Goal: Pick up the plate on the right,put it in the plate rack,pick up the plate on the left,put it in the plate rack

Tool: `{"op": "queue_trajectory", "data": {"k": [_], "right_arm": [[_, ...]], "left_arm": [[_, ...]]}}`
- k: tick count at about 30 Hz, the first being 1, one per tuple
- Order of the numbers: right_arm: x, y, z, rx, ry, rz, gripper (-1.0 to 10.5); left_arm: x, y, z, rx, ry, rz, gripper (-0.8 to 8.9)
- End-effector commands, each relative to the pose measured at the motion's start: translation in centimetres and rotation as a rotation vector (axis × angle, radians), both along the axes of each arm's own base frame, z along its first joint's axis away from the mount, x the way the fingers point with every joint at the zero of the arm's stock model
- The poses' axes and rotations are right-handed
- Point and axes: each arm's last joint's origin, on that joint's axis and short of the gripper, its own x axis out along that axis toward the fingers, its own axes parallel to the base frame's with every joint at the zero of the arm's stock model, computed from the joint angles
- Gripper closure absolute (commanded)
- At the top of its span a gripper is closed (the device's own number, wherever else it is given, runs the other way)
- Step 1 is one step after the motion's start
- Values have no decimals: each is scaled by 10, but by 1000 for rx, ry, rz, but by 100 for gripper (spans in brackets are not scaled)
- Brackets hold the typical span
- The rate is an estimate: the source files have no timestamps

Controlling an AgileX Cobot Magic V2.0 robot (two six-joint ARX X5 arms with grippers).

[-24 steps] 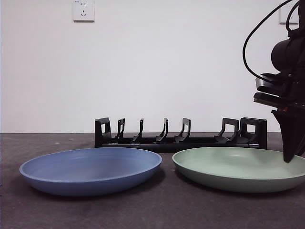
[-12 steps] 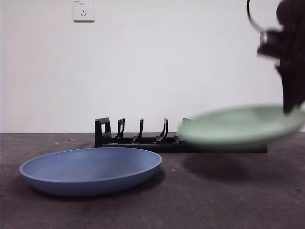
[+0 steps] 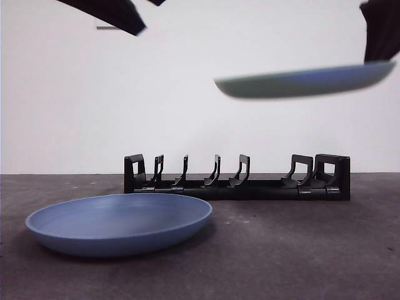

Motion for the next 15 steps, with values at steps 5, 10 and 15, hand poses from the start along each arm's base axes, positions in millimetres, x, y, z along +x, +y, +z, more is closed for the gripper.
{"op": "queue_trajectory", "data": {"k": [5,10,15], "right_arm": [[-12,20,6,28,16,96,959],[-16,34,9,45,9,143,959],[-18,41,9,51,7,168,959]], "left_arm": [[6,-17,0,63,-188,-74,185],[11,-25,-9,102,-176,-88,186],[12,-31,-14,120,-163,-96,253]]}}
